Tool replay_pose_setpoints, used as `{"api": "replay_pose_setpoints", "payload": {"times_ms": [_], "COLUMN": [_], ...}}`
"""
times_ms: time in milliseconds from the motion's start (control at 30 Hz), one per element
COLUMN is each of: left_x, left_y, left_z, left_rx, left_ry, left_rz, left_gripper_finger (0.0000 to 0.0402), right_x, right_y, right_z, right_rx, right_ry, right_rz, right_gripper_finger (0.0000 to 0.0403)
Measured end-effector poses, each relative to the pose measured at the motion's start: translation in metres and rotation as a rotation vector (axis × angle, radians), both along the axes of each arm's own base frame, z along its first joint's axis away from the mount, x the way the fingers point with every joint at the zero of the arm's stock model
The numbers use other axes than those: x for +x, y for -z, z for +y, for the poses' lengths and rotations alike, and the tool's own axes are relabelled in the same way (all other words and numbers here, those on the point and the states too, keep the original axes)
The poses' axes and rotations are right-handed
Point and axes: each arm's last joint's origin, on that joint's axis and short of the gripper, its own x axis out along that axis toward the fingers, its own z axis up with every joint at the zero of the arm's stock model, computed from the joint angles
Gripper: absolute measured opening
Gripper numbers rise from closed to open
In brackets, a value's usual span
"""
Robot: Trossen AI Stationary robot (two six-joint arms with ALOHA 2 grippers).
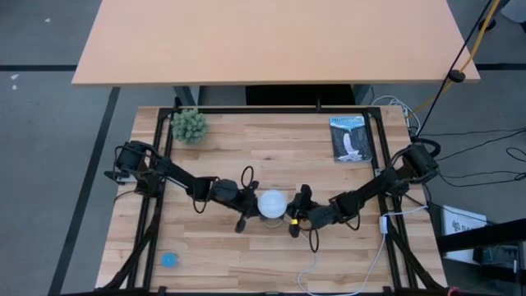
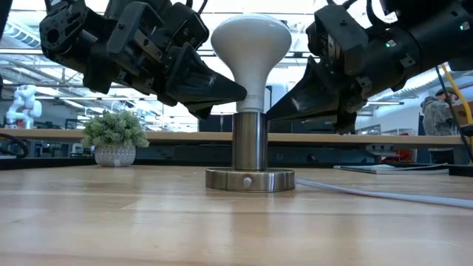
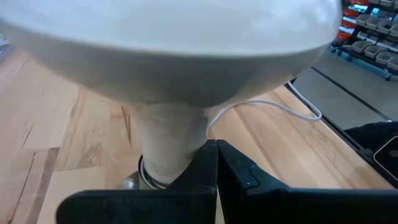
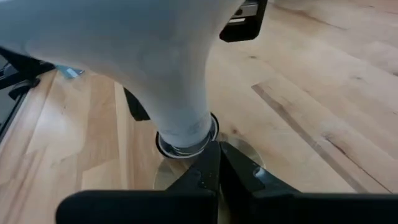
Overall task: Screw lightbulb
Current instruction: Insert the white light bulb into the gold lamp
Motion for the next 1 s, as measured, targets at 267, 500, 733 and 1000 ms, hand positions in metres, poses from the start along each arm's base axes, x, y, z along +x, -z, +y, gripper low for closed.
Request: {"api": "replay_pose_setpoints", "payload": {"times_ms": [267,500,733,1000], "left_x": [-0.001,-0.003,-0.003,-0.002], "left_y": [0.0,0.004,0.001,0.0], "left_z": [-0.001,-0.001,0.004,0.011], "left_rx": [-0.014,-0.012,-0.005,-0.013], "left_ry": [0.04,0.048,0.035,0.022], "left_rz": [0.009,0.066,0.073,0.067], "left_gripper_finger": [0.0,0.0,0.0,0.0], "right_x": [0.0,0.0,-0.001,-0.002], "right_y": [0.0,-0.001,-0.009,-0.008], "right_z": [0.0,0.0,-0.001,-0.001], "right_rx": [-0.004,-0.008,-0.033,-0.029], "right_ry": [-0.003,-0.004,0.005,0.011], "right_rz": [0.0,0.0,-0.02,-0.013], "right_gripper_finger": [0.0,0.0,0.0,0.0]}}
